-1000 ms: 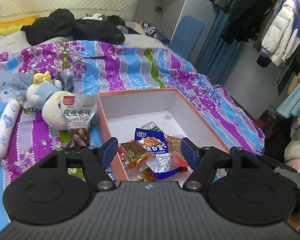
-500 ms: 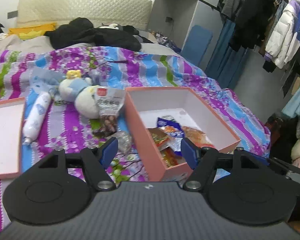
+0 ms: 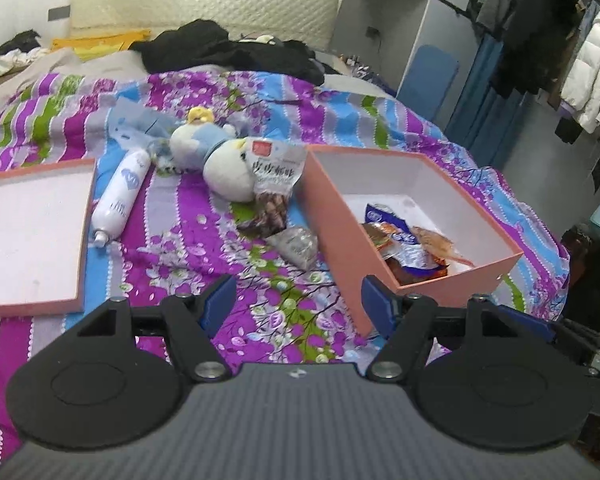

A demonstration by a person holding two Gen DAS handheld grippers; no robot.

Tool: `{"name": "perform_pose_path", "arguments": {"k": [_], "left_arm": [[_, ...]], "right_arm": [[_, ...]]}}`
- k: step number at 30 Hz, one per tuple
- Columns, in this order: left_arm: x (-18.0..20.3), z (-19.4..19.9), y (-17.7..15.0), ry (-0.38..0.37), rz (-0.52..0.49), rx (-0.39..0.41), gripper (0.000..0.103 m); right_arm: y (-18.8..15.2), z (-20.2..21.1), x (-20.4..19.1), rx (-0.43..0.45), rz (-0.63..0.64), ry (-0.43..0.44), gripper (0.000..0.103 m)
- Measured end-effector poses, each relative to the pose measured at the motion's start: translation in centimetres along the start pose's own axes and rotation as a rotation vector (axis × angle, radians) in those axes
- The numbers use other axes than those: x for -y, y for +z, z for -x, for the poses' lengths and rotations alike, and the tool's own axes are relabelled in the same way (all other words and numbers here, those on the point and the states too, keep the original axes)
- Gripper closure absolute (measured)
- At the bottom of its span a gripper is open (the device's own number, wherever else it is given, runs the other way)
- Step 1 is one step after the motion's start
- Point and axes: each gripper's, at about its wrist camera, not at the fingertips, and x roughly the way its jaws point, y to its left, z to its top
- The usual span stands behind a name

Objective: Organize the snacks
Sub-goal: 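Withdraw both tools from the box toward the shrimp-flavour bag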

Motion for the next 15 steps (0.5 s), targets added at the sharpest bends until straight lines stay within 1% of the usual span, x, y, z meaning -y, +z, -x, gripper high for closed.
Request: {"name": "perform_pose_path", "arguments": {"k": [2, 5, 9, 13, 15], "left_arm": [[-0.7, -0.8, -0.1, 0.0, 0.006, -0.005, 0.029], [-1.6, -2.3, 0.0, 0.014, 0.009, -0.018, 0.029], [-3.0, -4.2, 0.9, 0.041, 0.015, -0.017, 0.029], [-4.0, -5.3, 2.3, 0.05, 0.016, 0.016, 0.028], [-4.5, -5.9, 3.1, 0.039, 0.023, 0.032, 0.028]], "right_arm": [[-0.1, -0.8, -0.4, -0.004, 0.003, -0.007, 0.032], [0.0, -2.5, -1.4, 0.012, 0.035, -0.024, 0.032], [0.1, -4.8, -2.3, 0.009, 0.058, -0.004, 0.032], [0.1, -6.9, -3.3, 0.014, 0.097, 0.004, 0.032], [0.0, -8.1, -3.6, 0.015, 0.11, 0.011, 0.033]]}}
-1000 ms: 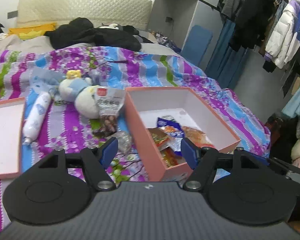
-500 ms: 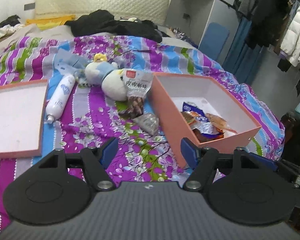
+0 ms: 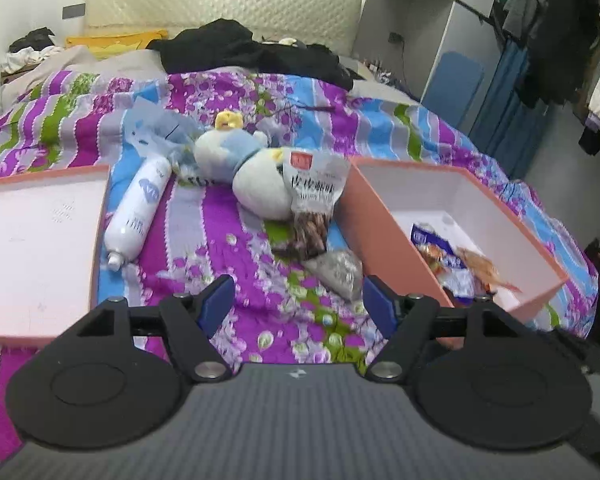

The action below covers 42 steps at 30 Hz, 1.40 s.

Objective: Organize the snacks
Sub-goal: 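Withdraw both tools from the box toward the shrimp-flavour bag, then grasp the shrimp-flavour bag with the left tool while the right tool grasps the silver packet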

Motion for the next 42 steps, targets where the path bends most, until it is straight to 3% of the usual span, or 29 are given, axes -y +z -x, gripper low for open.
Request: {"name": "perform_pose_path", "arguments": {"k": [6, 11, 13, 23, 27, 30, 35, 40, 42], "left_arm": [[-2.0, -3.7, 1.6, -0.006, 0.051, 0.027, 0.028], [-4.5, -9.4, 2.2, -0.054, 0.11, -0.001, 0.028], [-5.4, -12.0, 2.4, -0.086, 0.117, -0.025, 0.028], [-6.6, -24.1, 4.2, -0.228, 0.091, -0.082, 0.028], [-5.9, -27.5, 4.4, -0.256, 0.057, -0.113, 0.028], [-6.0, -28.5, 4.4, -0.309, 0.049, -0.07, 0.028], [-5.5, -30.9, 4.5, -0.354, 0.023, -0.118, 0.028], [-4.7, -32.4, 4.3, -0.375, -0.006, -0.139, 0.029], [-4.3, -32.9, 4.2, -0.385, -0.009, -0.147, 0.034]], "right_arm": [[-0.2, -4.9, -0.5, -0.028, 0.012, 0.02, 0.037], [-0.5, -9.5, -1.2, -0.025, 0.094, -0.044, 0.039], [-0.8, -11.6, -1.5, -0.036, 0.132, -0.079, 0.048], [-2.9, -19.5, -3.5, -0.1, 0.472, -0.218, 0.049], [-3.8, -21.2, -3.7, -0.139, 0.567, -0.243, 0.049], [-4.2, -21.9, -4.0, -0.134, 0.628, -0.285, 0.054], [-4.3, -22.7, -3.9, -0.129, 0.661, -0.329, 0.058], [-4.5, -22.8, -3.8, -0.143, 0.673, -0.319, 0.063], [-4.4, -22.8, -3.6, -0.144, 0.662, -0.308, 0.066]]}}
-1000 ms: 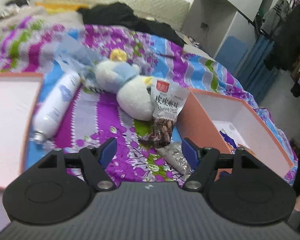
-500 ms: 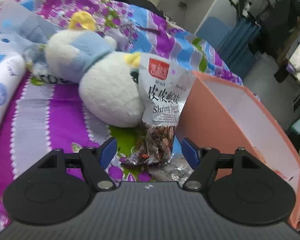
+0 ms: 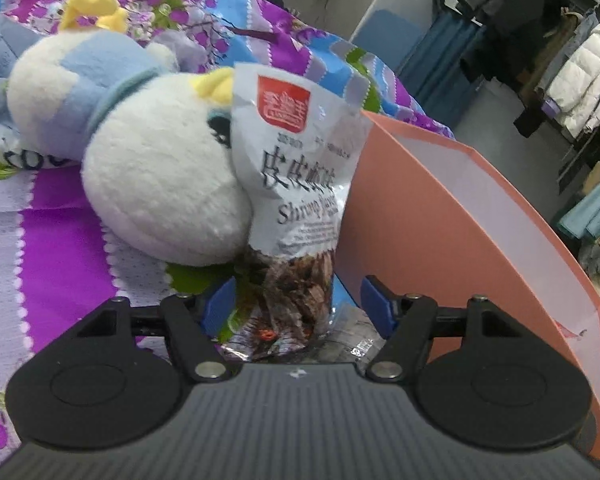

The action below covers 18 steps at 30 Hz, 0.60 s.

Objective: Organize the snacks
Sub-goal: 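Grasp the shrimp-flavour bag with the left tool while the right tool grasps the silver packet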

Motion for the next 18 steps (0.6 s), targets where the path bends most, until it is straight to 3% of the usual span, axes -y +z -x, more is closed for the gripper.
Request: {"name": "perform_pose_path", "arguments": {"k": [6, 18], "left_arm": [[-0.1, -0.1, 0.1, 0.048, 0.002, 0.001, 0.057], [2.0, 6.1, -2.0, 0.138, 0.037, 0.037, 0.063]], "right_arm": [[0.0, 0.3, 1.1, 0.003, -0.029, 0.034, 0.077], [-0.3, 3.1, 4.4, -0.022, -0.185, 0.176, 0.081]]}}
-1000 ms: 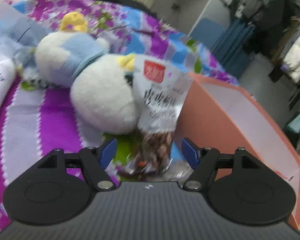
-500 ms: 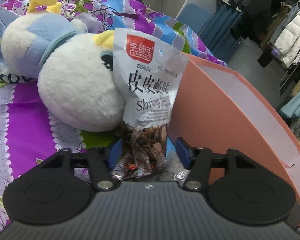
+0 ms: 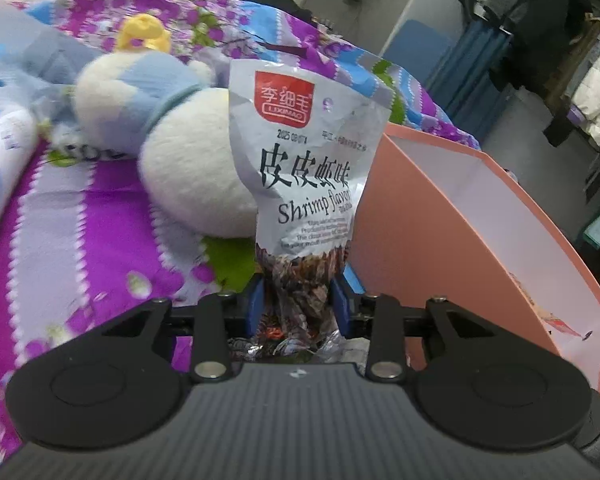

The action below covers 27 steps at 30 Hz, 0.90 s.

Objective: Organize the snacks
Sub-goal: 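Grasp the shrimp-flavour bag with the left tool while the right tool grasps the silver packet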

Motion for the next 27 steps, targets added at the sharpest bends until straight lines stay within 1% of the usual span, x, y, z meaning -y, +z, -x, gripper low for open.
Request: {"name": "perform_pose_path", "arguments": {"k": [8, 12, 15, 17, 21, 23, 25, 27], "left_arm": [[-0.2, 5.8, -2.8, 0.092, 0.051, 0.019, 0.064], [-0.3, 8.2, -4.0, 0.14, 0.071, 0.012, 0.064], [0.2, 10.1, -4.9, 0.165, 0.08, 0.004, 0.065], [1.0, 11.5, -5.7, 0.191, 0.074, -0.003, 0.065], [2.5, 13.8, -7.4, 0.217, 0.078, -0.028, 0.065], [3.4, 14.5, -8.3, 0.243, 0.069, -0.05, 0.065], [4.1, 15.3, -9.3, 0.244, 0.07, -0.074, 0.065], [4.6, 15.8, -10.4, 0.259, 0.062, -0.1, 0.065]], "right_arm": [[-1.3, 3.4, -0.4, 0.009, -0.063, 0.081, 0.082], [-1.9, 5.3, 0.3, 0.002, -0.133, 0.142, 0.083], [-2.0, 6.0, 0.8, -0.007, -0.159, 0.179, 0.083], [-2.2, 6.7, 1.6, -0.019, -0.223, 0.222, 0.084], [-3.1, 8.2, 3.0, -0.033, -0.33, 0.282, 0.085], [-3.8, 8.5, 3.6, -0.049, -0.376, 0.306, 0.085], [-4.4, 8.7, 4.1, -0.07, -0.425, 0.339, 0.086], [-5.1, 8.5, 4.4, -0.083, -0.458, 0.353, 0.085]]}}
